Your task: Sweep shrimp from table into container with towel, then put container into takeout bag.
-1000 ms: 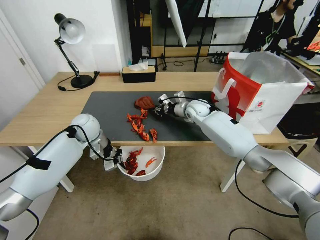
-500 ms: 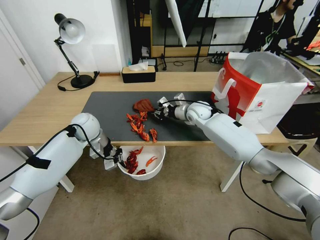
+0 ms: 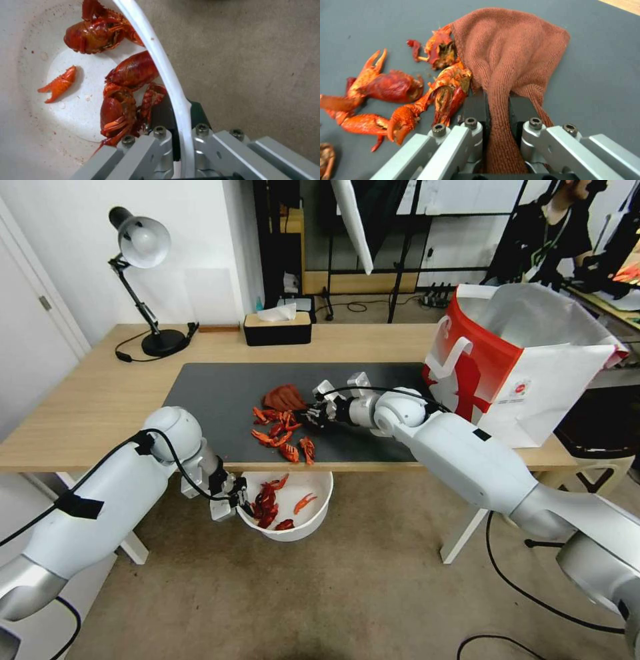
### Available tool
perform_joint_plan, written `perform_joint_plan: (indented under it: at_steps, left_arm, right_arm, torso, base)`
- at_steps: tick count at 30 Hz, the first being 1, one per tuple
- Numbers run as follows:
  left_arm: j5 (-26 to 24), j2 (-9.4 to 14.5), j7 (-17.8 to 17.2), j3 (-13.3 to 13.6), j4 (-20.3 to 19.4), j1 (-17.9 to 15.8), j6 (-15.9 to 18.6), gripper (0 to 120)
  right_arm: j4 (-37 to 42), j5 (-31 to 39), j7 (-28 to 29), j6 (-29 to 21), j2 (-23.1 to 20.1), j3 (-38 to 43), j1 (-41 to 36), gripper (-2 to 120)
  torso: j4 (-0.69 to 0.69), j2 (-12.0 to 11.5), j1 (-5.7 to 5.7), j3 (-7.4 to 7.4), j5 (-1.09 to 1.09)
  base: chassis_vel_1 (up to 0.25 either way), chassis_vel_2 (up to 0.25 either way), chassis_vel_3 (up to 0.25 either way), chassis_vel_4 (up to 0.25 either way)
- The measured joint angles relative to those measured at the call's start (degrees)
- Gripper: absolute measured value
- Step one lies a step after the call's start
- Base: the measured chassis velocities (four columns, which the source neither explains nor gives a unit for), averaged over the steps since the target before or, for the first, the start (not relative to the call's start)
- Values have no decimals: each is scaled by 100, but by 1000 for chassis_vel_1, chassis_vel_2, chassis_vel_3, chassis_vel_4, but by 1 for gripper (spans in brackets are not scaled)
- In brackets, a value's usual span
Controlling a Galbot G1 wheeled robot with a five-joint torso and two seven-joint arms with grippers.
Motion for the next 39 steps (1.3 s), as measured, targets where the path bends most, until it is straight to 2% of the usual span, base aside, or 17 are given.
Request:
perform_joint_plan:
  at_steps: [13,39]
  left_arm:
    - [-40,-120,1,125,-137,-94,0,0]
    - [-29,-121,1,112,149,-160,0,0]
  right_arm:
    - [573,171,58,-82,-334,-21,-185,8]
    - [1510,368,244,-138,-837,-26,-559,8]
  torso:
    - [0,0,0,0,0]
    - [0,0,0,0,0]
  base:
    - [0,0,0,0]
    - [0,0,0,0]
